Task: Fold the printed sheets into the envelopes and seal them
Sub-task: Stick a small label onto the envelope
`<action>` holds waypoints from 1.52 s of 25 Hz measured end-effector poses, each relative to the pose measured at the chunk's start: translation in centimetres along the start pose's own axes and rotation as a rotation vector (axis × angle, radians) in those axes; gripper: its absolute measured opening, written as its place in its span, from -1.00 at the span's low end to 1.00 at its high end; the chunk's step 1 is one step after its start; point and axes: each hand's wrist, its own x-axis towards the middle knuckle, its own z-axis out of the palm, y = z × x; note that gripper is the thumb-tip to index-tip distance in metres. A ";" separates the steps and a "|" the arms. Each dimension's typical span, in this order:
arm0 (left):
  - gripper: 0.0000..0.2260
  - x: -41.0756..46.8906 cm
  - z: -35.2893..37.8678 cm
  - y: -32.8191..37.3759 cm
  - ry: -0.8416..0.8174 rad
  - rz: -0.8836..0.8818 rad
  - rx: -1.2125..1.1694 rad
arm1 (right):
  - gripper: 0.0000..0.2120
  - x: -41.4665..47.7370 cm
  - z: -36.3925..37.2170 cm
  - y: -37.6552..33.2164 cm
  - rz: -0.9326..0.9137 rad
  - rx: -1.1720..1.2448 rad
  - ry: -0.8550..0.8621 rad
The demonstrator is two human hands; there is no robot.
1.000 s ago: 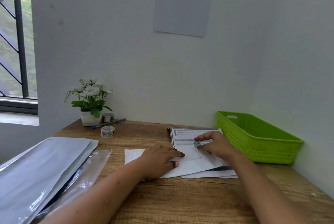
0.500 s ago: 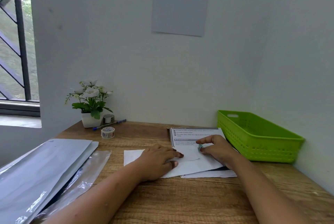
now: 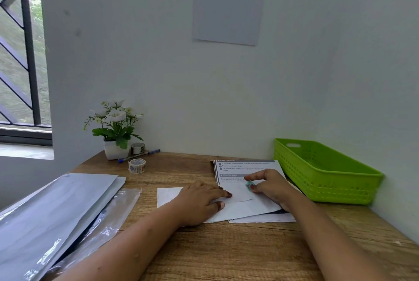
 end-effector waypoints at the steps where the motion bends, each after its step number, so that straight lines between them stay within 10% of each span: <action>1: -0.62 0.0 0.0 0.0 0.000 0.001 -0.002 | -0.69 0.1 0.1 0.0 0.008 -0.004 0.000; 38: -0.62 0.0 0.0 0.0 -0.001 -0.012 -0.011 | -0.70 0.3 0.7 -0.4 -0.032 -0.298 0.062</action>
